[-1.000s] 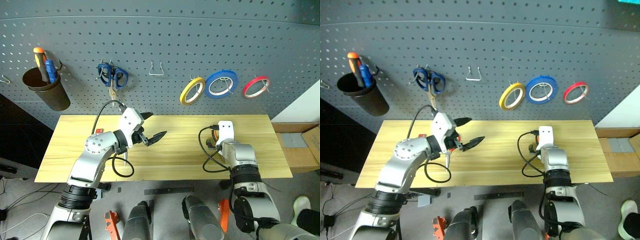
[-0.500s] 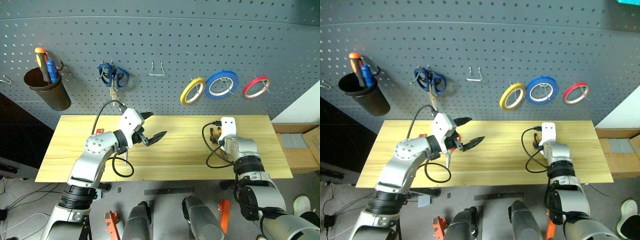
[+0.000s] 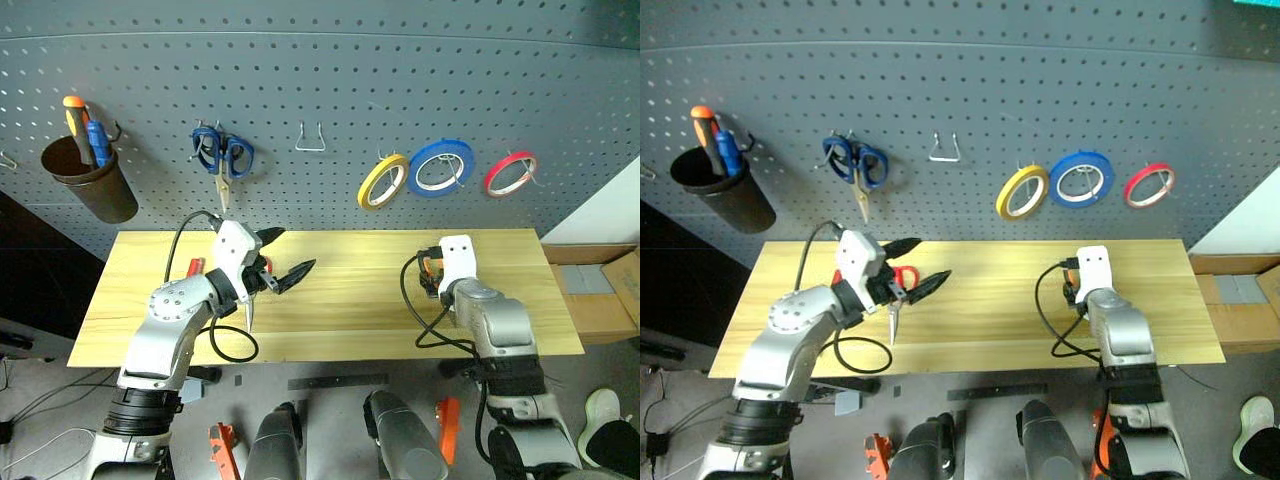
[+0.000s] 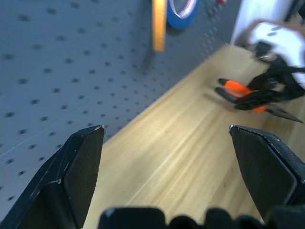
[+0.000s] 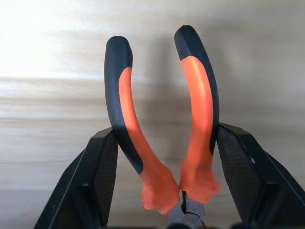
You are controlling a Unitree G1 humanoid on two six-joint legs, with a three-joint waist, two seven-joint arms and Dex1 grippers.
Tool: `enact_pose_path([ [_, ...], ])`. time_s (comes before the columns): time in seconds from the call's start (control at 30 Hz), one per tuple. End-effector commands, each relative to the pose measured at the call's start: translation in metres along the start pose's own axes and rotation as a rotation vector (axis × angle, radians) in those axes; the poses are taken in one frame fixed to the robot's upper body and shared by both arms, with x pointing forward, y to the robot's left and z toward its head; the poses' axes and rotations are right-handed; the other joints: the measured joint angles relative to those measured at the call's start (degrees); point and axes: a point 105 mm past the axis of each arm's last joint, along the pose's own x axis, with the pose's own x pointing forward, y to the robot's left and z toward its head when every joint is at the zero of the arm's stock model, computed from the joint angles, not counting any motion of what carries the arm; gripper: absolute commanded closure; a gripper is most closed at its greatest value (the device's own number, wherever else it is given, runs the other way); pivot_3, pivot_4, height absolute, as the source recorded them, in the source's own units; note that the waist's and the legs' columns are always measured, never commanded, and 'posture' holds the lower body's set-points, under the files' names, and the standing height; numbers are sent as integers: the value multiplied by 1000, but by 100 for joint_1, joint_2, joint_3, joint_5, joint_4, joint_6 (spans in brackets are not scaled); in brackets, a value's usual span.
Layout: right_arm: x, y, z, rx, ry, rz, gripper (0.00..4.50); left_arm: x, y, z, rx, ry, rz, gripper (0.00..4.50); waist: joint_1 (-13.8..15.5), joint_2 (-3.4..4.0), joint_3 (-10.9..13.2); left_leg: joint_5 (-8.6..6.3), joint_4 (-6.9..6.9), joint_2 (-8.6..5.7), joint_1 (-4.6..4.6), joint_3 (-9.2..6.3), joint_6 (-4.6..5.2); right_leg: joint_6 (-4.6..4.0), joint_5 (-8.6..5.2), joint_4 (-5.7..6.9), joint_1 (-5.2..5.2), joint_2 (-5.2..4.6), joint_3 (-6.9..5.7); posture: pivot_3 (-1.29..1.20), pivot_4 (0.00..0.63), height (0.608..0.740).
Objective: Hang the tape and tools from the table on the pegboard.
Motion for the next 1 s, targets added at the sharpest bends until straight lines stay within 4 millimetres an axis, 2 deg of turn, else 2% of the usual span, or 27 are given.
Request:
enact_pose_path([
  [0.03,-47,29,27,-53,-171,128,1830,-16,6,7,-10,-30,35,0,-7,0,-1,0,-2,1,0,-2,0,1,-1,-2,0,1,-1,-157,235,740],
  [0.17,-78,52,38,-103,-282,242,1831,-25,13,3,-38,-23,86,0,-1,-1,-1,0,1,0,0,-3,0,1,-1,-3,0,0,-1,-160,239,740],
  [0.33,-107,73,73,-153,-462,353,1831,-34,20,2,-14,-20,146,0,1,-1,-1,0,3,0,0,-2,0,2,-1,-3,1,1,-2,-147,232,740],
  [0.4,-111,75,83,-160,-494,370,1831,-35,23,3,-1,-32,174,0,3,-2,-2,0,3,0,0,-3,0,1,-1,-2,1,1,-3,-143,230,740],
  [0.6,-118,92,140,-148,-645,472,1831,-49,34,15,21,-90,270,0,10,-10,-11,0,0,1,0,-5,-1,0,0,1,-1,1,-8,-80,195,740],
  [0.77,-118,107,173,-106,-706,553,1831,-58,38,27,-9,-161,319,0,99,-33,-45,0,-3,1,-8,-12,-1,-1,0,-2,-5,-7,-20,-21,168,740],
  [1.0,-113,130,212,-61,-770,625,1831,-62,36,33,6,-174,333,0,289,-46,-121,1,-2,-3,-10,-9,-2,-2,1,5,-14,-10,-24,24,148,740],
])
